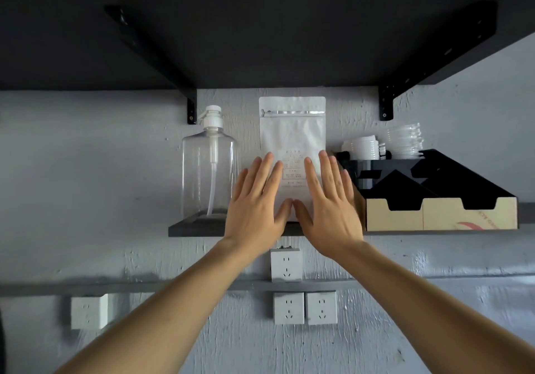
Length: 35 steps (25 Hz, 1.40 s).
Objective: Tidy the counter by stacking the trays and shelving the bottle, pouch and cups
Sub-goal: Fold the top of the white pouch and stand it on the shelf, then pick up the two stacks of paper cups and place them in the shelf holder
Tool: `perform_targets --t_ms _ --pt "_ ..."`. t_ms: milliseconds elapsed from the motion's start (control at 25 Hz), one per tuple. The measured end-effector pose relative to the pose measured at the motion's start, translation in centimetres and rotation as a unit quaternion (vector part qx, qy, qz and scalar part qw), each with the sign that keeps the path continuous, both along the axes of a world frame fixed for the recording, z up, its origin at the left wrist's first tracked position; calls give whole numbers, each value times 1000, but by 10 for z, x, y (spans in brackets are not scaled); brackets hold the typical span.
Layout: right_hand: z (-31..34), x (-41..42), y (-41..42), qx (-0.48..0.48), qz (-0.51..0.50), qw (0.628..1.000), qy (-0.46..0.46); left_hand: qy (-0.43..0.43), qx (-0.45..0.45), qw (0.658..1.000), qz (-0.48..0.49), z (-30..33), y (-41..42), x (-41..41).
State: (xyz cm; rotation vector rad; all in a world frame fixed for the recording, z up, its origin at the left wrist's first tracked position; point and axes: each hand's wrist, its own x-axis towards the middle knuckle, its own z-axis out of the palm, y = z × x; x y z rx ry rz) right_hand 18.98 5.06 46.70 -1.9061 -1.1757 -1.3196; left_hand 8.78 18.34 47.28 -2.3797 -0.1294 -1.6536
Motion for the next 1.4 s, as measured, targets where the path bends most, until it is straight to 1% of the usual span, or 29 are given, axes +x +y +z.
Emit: perform_targets --t_ms 160,280,400,520,760,880,1040,1400 --pt "-40 0 -12 -11 -4 1000 -23 -1 30 999 -10 -40 2 -4" --pt "-74 1 -22 -30 -9 999 -16 9 44 999 -29 -75 2 -4" --pt "-115 0 -35 -61 -14 998 6 37 64 995 -60 -111 -1 -2" --pt "-165 -3 -49 -90 -29 994 60 76 61 991 -91 -155 -6 -1" --pt "-251 -11 -77 -123 -43 977 168 134 -34 983 -124 -240 -27 10" --pt "-285 -7 -100 -155 -54 964 210 158 -77 975 -137 -279 -47 18" --pt "-313 6 -128 -176 -56 949 254 193 -136 962 -135 -315 -78 33" --pt "-364 43 -186 -207 -65 914 343 290 -192 931 -112 -374 -132 75"
